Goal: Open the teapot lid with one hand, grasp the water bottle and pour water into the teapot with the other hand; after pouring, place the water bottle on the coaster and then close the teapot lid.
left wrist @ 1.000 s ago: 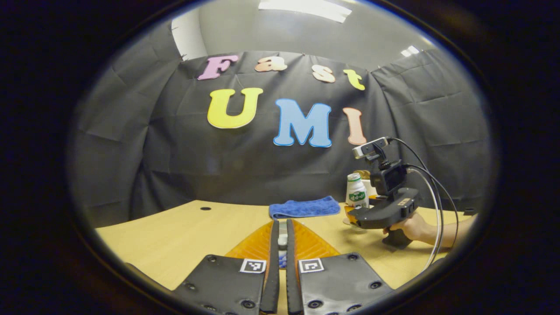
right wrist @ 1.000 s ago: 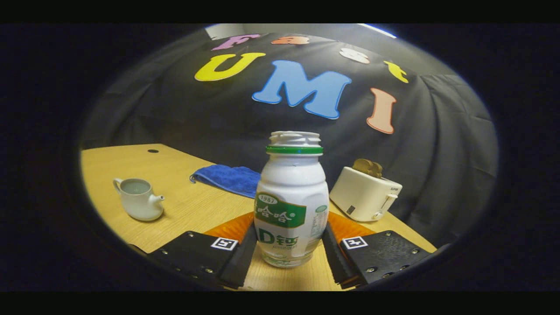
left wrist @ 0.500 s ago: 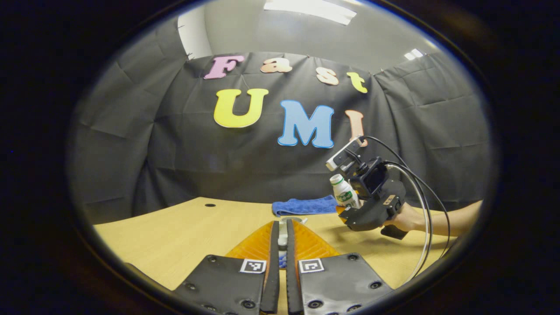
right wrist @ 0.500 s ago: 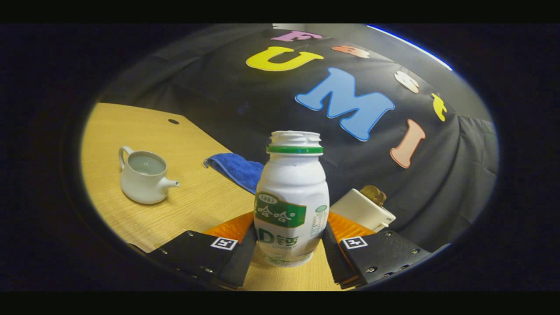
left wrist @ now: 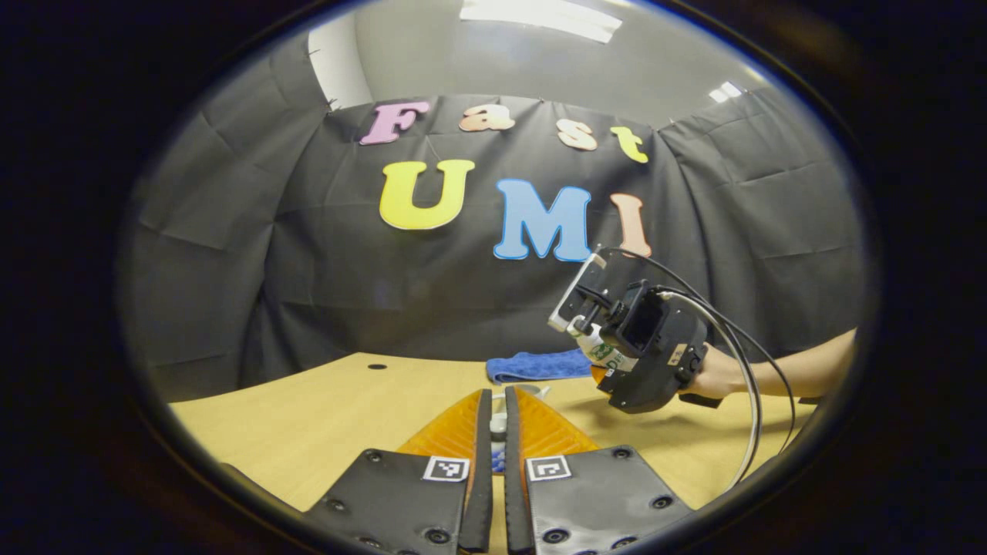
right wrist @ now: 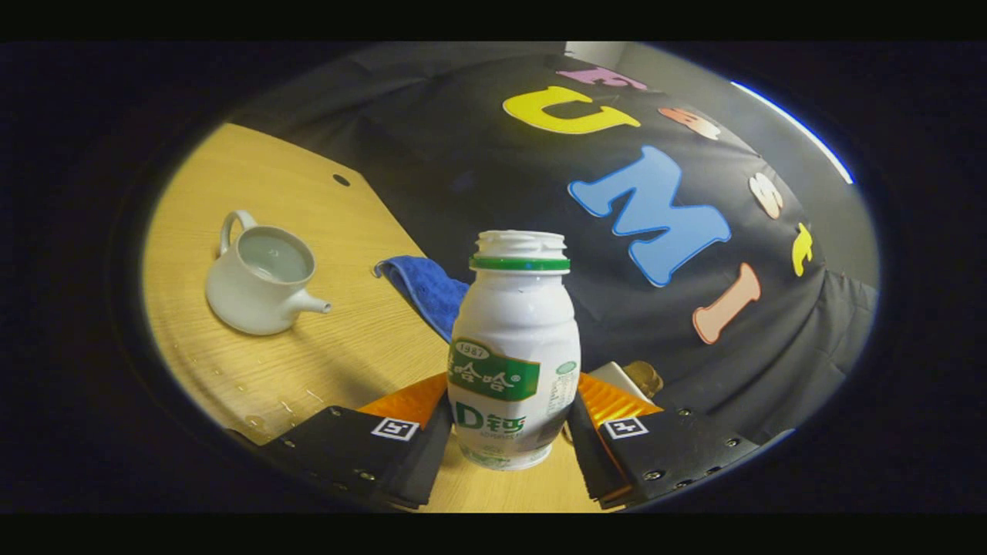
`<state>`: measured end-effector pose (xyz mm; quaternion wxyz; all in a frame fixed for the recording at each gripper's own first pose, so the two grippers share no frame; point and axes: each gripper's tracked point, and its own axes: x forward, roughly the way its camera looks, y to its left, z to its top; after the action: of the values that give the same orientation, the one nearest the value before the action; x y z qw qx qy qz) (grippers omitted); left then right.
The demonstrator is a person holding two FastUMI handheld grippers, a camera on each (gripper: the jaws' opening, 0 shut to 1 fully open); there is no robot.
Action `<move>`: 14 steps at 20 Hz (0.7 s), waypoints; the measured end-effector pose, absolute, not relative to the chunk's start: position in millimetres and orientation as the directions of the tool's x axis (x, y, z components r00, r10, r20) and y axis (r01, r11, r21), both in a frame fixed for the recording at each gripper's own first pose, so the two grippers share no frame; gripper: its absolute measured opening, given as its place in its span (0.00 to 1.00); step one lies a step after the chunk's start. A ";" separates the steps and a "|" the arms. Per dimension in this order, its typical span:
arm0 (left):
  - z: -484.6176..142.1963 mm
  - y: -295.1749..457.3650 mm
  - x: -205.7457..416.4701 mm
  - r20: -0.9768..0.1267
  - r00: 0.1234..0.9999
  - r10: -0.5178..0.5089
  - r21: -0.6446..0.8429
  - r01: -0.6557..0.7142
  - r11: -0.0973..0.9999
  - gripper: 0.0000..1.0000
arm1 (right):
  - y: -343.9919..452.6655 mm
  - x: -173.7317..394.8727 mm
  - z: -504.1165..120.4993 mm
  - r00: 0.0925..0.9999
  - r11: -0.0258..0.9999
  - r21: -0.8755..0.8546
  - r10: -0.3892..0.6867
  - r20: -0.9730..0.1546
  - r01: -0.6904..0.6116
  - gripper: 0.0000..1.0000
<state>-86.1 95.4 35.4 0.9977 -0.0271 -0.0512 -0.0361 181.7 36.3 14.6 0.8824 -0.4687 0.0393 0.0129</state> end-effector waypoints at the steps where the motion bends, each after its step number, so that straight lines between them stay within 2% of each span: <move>1: 34.3 96.4 -86.1 0.104 0.992 -0.067 -0.050 0.073 0.996 0.13 | 37.3 186.0 15.0 0.997 0.533 -0.844 -0.015 -0.076 -0.057 0.72; 7: 32.2 99.9 -84.4 0.102 0.993 -0.057 -0.046 0.062 0.997 0.13 | 45.4 192.4 16.2 0.999 0.339 -0.940 -0.008 -0.039 -0.034 0.72; 12: 29.7 102.2 -83.1 0.097 0.994 -0.051 -0.039 0.055 0.998 0.13 | 57.2 192.3 16.4 1.000 0.233 -0.972 0.015 -0.009 -0.013 0.72; 13: 30.1 102.7 -83.7 0.096 0.994 -0.050 -0.037 0.053 0.998 0.10 | 60.7 193.3 16.6 1.000 0.205 -0.979 0.021 -0.005 -0.009 0.72; 14: 30.2 103.3 -83.6 0.097 0.994 -0.048 -0.036 0.052 0.998 0.13 | 63.7 192.8 17.3 1.000 0.171 -0.985 0.029 -0.001 -0.006 0.72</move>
<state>-83.6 103.3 30.2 0.9983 -0.0191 -0.0482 -0.0251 192.8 63.7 17.3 0.7652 -0.6437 -0.0089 0.0114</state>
